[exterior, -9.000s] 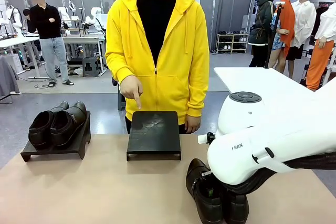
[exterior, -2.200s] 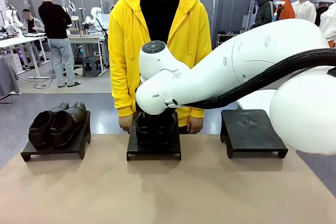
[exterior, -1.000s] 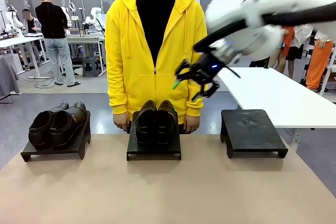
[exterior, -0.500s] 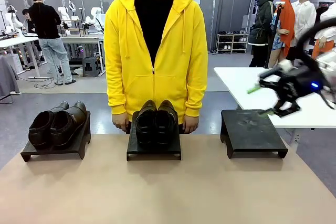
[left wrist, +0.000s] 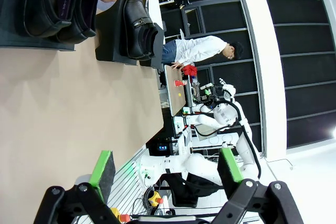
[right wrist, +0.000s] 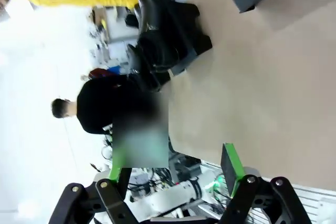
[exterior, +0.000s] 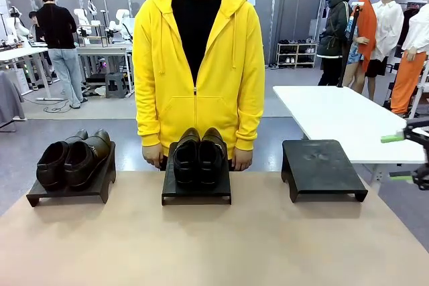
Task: Place the shoes on the stand as instructed by the person.
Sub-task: Pick up another pair of Shoes and place it on the Shoes Stand indicated by the person.
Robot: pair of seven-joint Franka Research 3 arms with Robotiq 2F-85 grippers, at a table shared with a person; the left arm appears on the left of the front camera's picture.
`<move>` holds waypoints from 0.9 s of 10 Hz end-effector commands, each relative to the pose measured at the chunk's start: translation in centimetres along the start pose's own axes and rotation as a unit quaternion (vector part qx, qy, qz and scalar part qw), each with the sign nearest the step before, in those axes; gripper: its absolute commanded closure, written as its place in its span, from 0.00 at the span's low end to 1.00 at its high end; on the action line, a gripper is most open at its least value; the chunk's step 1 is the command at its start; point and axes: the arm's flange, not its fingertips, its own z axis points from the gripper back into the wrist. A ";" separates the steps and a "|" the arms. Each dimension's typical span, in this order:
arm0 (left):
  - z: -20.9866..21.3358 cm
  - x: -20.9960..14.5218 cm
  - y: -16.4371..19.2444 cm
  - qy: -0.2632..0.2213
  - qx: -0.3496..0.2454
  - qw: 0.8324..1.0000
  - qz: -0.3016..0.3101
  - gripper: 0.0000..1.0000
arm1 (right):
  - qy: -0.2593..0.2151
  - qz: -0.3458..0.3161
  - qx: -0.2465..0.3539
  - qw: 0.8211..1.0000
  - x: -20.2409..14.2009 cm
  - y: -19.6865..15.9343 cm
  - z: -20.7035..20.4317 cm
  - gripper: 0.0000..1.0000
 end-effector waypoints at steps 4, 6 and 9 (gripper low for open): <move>0.0 -0.2 -0.2 0.001 0.006 1.000 -0.004 0.00 | -0.077 -0.114 0.059 0.989 -4.5 -4.0 2.1 0.13; 0.0 -0.2 -0.2 0.001 0.006 1.000 -0.004 0.00 | -0.097 -0.138 0.089 0.982 -5.6 -5.0 1.7 0.13; 0.0 -0.2 -0.2 0.001 0.006 1.000 -0.004 0.00 | -0.080 -0.122 0.066 0.987 -0.2 -2.8 4.8 0.13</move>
